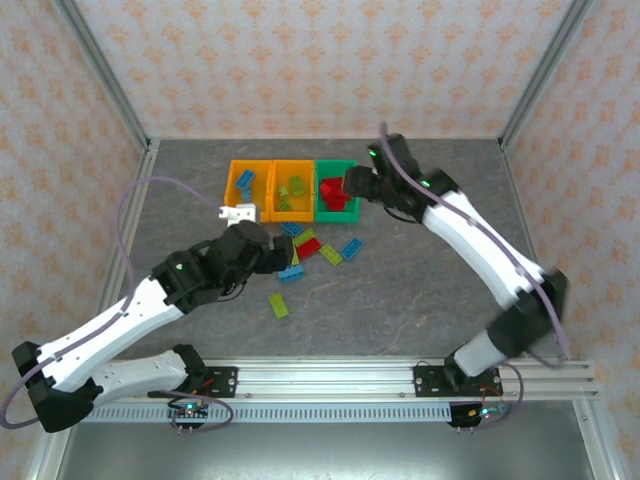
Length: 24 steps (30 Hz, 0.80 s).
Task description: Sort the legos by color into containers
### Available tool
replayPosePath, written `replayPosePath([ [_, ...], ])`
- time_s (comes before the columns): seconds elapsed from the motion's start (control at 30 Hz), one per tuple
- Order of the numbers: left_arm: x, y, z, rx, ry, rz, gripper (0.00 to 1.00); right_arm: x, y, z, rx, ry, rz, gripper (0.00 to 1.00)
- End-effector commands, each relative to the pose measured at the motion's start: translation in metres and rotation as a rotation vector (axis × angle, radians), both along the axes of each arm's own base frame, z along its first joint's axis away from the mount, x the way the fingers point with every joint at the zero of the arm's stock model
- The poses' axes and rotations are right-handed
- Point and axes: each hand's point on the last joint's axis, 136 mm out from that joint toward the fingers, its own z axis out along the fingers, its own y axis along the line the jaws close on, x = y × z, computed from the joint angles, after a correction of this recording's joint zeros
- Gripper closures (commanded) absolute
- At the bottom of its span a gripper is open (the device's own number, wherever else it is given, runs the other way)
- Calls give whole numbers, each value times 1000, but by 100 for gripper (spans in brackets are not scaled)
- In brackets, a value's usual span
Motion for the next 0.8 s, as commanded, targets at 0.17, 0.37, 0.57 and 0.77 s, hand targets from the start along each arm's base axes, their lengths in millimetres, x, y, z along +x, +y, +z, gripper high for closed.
replayPosePath([
  [0.17, 8, -26, -99, -143, 272, 234, 0, -102, -42, -15, 129, 82, -7, 13],
  [0.37, 24, -46, -157, -141, 400, 297, 0, -113, -64, -28, 48, 103, -61, 12],
  [0.57, 40, -55, -181, -90, 403, 272, 1, -110, -60, -26, 63, 87, -47, 12],
  [0.77, 46, -39, -198, -10, 417, 305, 15, -109, -55, -30, 65, 114, -37, 12],
])
